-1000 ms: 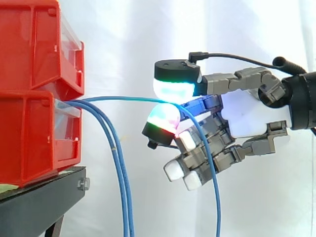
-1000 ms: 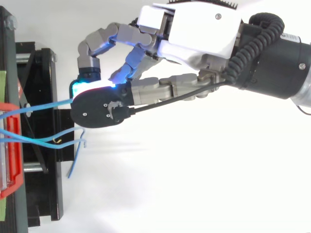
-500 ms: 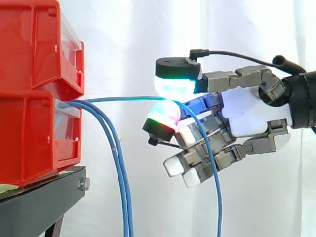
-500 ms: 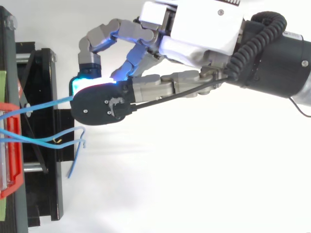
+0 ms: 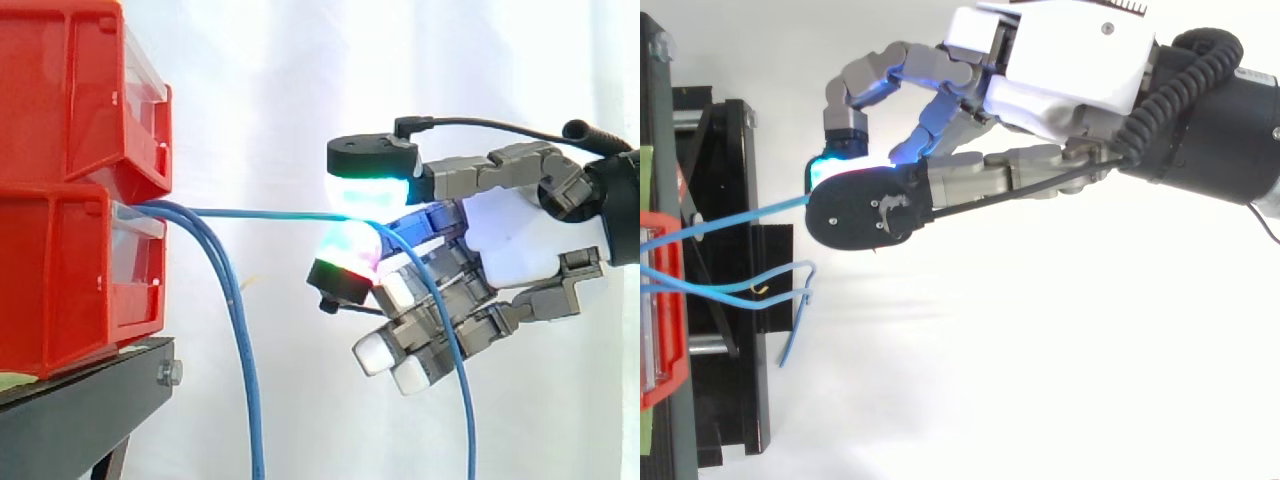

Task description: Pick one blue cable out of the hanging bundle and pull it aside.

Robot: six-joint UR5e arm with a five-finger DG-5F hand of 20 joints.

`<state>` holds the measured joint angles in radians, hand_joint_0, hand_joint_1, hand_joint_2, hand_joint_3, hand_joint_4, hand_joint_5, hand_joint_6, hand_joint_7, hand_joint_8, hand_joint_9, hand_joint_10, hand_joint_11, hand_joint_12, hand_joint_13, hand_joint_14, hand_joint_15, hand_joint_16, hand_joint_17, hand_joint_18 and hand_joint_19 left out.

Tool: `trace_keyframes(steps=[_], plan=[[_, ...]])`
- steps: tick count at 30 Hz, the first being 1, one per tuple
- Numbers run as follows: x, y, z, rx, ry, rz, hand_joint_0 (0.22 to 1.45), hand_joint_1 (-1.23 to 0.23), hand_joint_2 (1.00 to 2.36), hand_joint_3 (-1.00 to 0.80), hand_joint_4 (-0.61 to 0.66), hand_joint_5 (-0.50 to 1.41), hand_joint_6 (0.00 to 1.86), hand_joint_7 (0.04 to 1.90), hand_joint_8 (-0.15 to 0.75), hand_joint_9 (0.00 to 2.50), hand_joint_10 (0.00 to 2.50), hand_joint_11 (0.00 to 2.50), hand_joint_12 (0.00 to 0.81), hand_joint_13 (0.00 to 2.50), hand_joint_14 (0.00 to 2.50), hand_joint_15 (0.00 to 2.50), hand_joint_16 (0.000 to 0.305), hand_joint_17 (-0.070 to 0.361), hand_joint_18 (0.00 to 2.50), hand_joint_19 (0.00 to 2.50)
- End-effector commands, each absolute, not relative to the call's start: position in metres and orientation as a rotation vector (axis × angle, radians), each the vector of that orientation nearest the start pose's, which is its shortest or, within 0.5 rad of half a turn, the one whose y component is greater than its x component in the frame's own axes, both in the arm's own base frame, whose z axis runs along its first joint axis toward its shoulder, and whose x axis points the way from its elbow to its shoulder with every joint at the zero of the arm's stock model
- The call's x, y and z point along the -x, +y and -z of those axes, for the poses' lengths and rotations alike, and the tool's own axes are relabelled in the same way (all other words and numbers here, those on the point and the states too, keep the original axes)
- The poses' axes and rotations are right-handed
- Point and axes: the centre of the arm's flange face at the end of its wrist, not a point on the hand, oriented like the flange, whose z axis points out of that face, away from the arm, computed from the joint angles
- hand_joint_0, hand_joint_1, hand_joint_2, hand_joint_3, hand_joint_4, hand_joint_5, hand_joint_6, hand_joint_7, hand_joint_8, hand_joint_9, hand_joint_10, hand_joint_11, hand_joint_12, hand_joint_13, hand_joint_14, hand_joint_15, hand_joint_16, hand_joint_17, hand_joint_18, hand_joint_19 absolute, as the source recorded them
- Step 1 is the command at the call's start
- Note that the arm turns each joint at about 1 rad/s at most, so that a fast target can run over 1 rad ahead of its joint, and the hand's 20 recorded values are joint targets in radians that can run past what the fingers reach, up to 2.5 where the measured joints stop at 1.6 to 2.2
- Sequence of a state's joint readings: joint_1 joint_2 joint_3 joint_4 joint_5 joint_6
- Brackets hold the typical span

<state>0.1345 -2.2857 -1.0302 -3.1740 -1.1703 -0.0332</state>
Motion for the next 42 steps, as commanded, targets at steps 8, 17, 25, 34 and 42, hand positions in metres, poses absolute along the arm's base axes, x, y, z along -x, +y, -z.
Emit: trace_keyframes(steps=[8,17,25,34,42], plan=[[-0.740,-0.071,-0.272,-1.427,1.229,-0.816,0.64,-0.79,1.01,0.12,-0.11,-0.11,0.93,1.27,0.304,1.12,0.02,0.65,0.409,0.89,0.02,0.45,0.054,0.122,0.80,0.36],[-0.747,-0.066,-0.262,-1.386,1.152,-0.889,0.64,-0.79,1.01,0.12,-0.11,-0.11,0.93,1.27,0.301,1.12,0.02,0.65,0.412,0.89,0.02,0.46,0.054,0.122,0.80,0.36],[-0.750,-0.066,-0.262,-1.370,1.129,-0.907,0.65,-0.81,1.01,0.13,-0.16,-0.12,0.93,1.31,0.293,1.12,0.02,0.66,0.400,0.89,0.02,0.45,0.052,0.117,0.79,0.37],[-0.750,-0.064,-0.262,-1.366,1.136,-0.909,0.66,-0.80,1.01,0.13,-0.16,-0.12,0.93,1.32,0.295,1.13,0.02,0.66,0.397,0.89,0.02,0.46,0.052,0.117,0.80,0.37],[-0.750,-0.065,-0.261,-1.367,1.137,-0.903,0.65,-0.80,1.01,0.13,-0.16,-0.12,0.94,1.30,0.292,1.13,0.02,0.65,0.399,0.89,0.02,0.45,0.052,0.118,0.80,0.37]])
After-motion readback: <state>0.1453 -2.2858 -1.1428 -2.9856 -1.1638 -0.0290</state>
